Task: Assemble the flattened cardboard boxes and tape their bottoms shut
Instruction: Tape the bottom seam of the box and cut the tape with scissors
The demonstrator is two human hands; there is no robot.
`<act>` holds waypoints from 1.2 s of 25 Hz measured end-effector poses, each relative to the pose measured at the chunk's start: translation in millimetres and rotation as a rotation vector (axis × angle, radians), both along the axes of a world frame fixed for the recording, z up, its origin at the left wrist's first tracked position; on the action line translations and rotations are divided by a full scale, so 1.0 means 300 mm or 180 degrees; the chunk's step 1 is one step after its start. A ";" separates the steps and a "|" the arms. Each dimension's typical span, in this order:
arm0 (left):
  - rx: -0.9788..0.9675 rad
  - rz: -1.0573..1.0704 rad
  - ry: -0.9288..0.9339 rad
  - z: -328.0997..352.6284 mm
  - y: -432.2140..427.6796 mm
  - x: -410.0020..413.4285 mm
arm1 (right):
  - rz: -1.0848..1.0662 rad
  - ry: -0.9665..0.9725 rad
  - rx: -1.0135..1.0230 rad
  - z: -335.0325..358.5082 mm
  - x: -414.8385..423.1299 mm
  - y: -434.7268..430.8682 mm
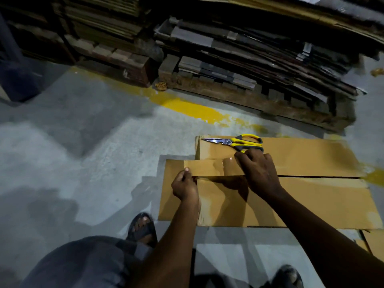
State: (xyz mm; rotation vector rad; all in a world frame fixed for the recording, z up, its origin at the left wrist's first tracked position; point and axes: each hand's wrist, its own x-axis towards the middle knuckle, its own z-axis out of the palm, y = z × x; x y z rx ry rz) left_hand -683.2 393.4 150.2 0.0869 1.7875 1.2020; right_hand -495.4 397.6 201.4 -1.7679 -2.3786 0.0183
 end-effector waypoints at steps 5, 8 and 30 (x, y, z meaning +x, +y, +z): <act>-0.0128 0.0125 0.0106 -0.033 -0.010 0.022 | 0.0164 -0.0192 -0.0055 -0.041 0.007 0.006; -0.0253 0.0085 0.0265 -0.039 0.001 0.025 | 0.0064 -0.0182 -0.0153 -0.044 -0.001 0.025; -0.0952 -0.1490 0.0652 -0.137 -0.023 -0.046 | 0.0080 -0.0244 -0.0444 -0.041 -0.005 0.035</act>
